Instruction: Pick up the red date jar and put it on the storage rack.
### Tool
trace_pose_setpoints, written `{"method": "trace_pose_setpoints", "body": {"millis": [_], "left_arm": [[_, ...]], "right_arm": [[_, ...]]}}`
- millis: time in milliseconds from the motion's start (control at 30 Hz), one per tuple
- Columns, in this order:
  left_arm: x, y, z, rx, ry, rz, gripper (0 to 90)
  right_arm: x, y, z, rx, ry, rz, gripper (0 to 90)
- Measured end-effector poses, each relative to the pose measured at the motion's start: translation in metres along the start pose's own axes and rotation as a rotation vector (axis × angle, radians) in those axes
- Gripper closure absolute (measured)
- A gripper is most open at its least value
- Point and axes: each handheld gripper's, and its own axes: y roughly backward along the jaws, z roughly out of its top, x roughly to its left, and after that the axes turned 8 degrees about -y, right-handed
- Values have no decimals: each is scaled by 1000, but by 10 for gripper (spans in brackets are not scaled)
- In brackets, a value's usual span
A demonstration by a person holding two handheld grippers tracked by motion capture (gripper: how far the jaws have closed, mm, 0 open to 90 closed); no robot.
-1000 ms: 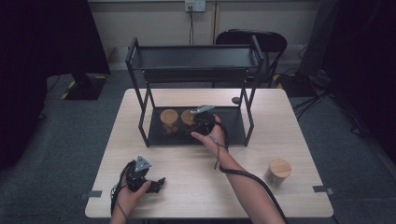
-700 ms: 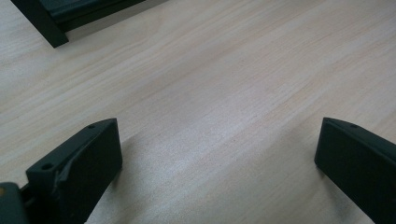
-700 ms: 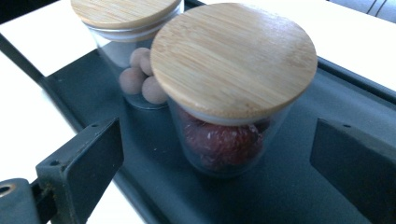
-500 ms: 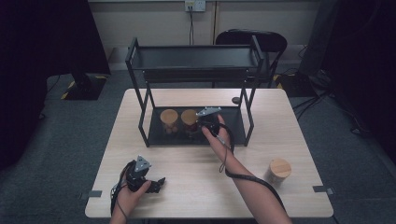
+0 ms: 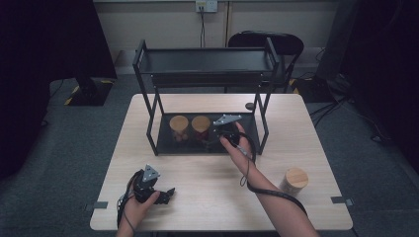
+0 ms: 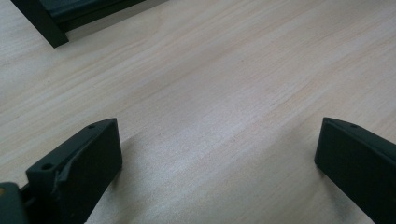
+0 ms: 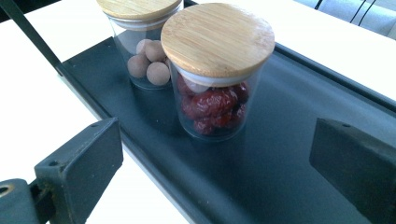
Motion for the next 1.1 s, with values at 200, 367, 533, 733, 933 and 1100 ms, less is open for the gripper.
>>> {"method": "trace_pose_setpoints", "body": {"millis": [200,367,533,733,933,1100], "left_arm": [[0,0,0,0,0,0,4],[0,0,0,0,0,0,3],[0,0,0,0,0,0,3],[0,0,0,0,0,0,4],[0,0,0,0,0,0,4],[0,0,0,0,0,0,3]], "right_arm": [[-1,9,-8,-4,-7,10,21],[-3,15,-13,-4,-17,19,21],[-4,22,-14,-1,-10,23,21],[-7,31,-18,4,-10,33,23],[-9,41,-24,3,-12,27,23],[-12,47,-27,5,-25,35,23]]}}
